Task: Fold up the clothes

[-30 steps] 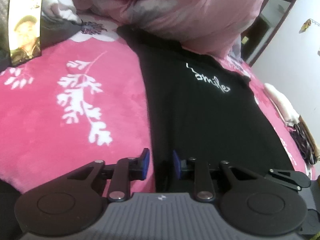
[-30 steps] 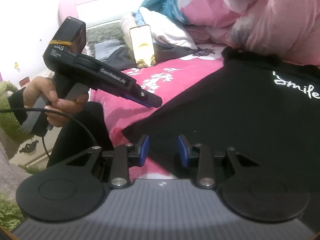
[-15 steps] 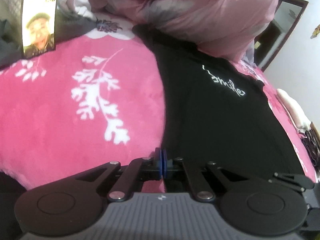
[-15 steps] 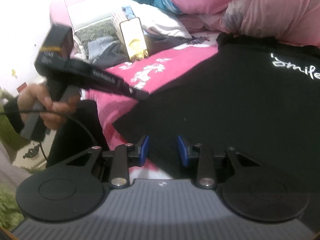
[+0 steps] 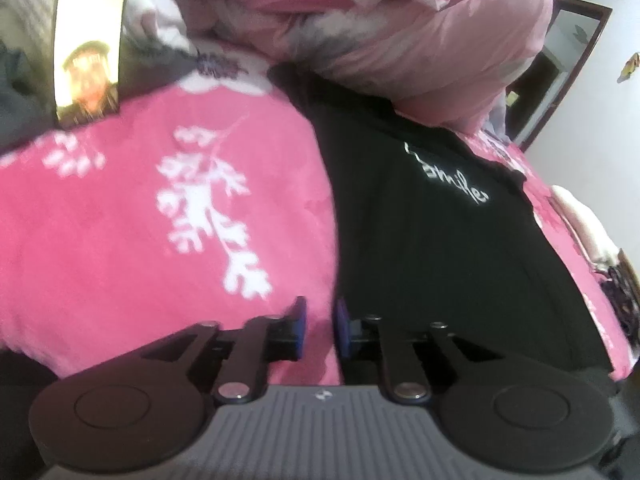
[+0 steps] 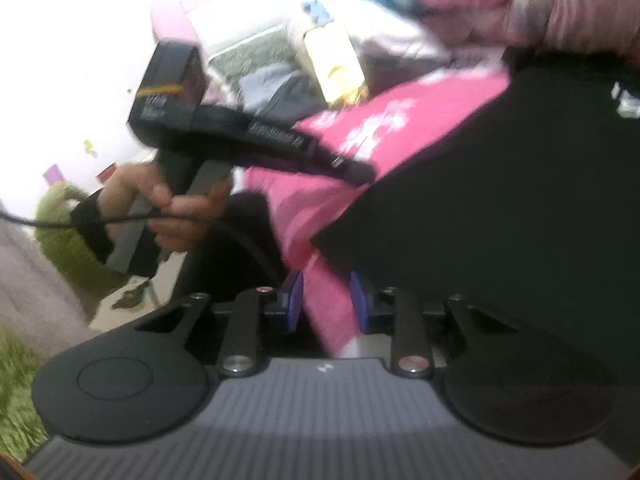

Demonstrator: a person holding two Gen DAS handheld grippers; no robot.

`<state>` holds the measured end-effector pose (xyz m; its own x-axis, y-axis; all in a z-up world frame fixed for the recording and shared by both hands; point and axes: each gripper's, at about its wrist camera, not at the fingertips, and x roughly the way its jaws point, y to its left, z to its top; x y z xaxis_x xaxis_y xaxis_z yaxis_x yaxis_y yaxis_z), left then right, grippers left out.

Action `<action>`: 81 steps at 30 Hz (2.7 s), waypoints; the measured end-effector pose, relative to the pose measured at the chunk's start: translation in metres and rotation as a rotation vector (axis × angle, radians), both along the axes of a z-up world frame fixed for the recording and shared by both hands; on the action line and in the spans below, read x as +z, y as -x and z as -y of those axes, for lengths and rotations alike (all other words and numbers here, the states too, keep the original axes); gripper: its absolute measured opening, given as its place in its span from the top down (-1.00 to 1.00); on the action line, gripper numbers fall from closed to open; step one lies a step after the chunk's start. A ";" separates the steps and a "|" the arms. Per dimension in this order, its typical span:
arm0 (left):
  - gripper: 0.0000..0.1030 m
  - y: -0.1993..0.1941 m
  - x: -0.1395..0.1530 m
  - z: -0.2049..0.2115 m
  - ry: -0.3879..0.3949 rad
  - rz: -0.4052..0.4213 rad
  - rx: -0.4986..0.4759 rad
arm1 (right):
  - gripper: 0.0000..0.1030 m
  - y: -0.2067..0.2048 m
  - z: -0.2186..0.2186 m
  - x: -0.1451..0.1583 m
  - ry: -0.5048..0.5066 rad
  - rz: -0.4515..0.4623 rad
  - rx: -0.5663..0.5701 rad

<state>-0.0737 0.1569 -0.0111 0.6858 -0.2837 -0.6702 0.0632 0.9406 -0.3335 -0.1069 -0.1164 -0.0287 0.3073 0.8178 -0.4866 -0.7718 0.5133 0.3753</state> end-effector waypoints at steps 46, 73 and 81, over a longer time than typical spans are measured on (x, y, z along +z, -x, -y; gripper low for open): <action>0.76 -0.188 -0.014 0.080 -0.150 0.010 -0.161 | 0.50 -0.065 0.117 -0.013 -0.199 -0.093 -0.500; 0.44 -0.265 -0.038 0.075 0.049 0.046 -0.066 | 0.67 -0.203 0.276 -0.016 -0.132 -0.245 -1.055; -0.16 -0.261 -0.018 0.066 0.080 0.100 -0.033 | 0.59 -0.210 0.299 0.027 -0.170 -0.123 -1.038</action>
